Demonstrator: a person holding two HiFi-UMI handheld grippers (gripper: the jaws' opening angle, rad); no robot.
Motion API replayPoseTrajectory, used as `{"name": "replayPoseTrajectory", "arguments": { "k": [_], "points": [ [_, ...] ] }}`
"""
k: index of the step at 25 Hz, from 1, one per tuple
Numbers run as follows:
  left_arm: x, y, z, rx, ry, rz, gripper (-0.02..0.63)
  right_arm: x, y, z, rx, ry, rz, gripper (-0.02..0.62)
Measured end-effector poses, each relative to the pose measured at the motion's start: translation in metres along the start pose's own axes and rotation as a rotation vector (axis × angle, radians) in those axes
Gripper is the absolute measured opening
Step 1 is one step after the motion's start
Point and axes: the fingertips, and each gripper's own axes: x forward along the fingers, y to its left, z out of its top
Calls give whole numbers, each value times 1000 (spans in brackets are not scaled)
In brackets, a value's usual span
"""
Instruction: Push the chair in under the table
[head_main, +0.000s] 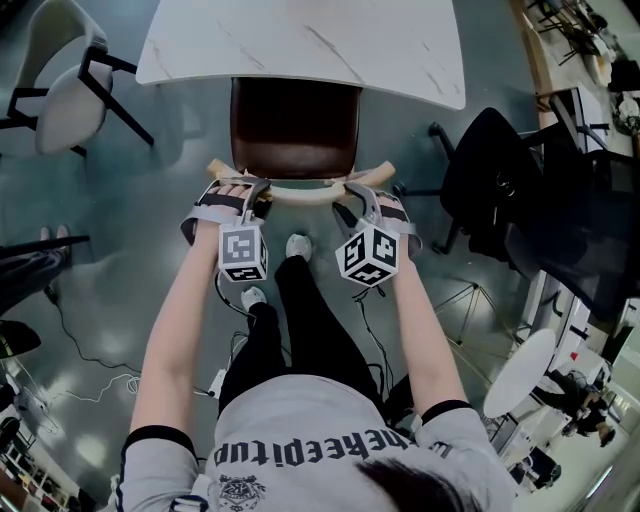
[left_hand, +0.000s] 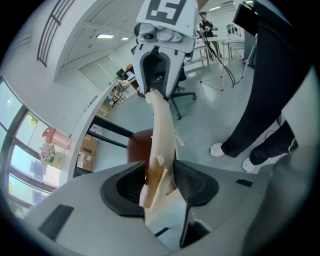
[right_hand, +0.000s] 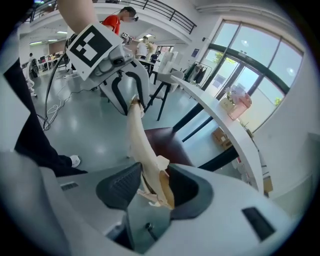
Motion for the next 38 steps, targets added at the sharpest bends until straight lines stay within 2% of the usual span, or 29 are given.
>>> {"name": "replayPoseTrajectory", "arguments": {
  "k": [4,5,6,8,9,12,16,19,24,27,38],
  "points": [
    [-14,0,4,-33,-36,29,160,-9,-1,6,56,-13,-35,137],
    [-18,1,5,-53,-44,44,146,-12,-1,8,71,-22,-48,102],
    [-22,3,5,-78,-52,61,126,-15,-1,11,86,-32,-60,56],
    [-30,5,8,-130,-74,92,51,-21,1,18,119,-52,-66,25],
    [-35,5,9,-152,-86,101,37,-25,3,22,140,-65,-61,17],
    [-48,-2,16,-225,-132,109,25,-37,9,36,243,-125,-38,11],
    [-71,-7,28,-389,-214,116,17,-59,12,55,405,-216,-36,11],
    [-90,-8,39,-495,-284,129,15,-75,18,68,466,-271,-41,11],
    [-129,0,57,-611,-396,184,15,-107,28,93,511,-362,-56,11],
    [-155,6,66,-653,-461,217,15,-129,33,112,525,-416,-73,11],
    [-245,10,93,-717,-656,299,15,-210,52,152,561,-570,-143,11]
  ]
}}
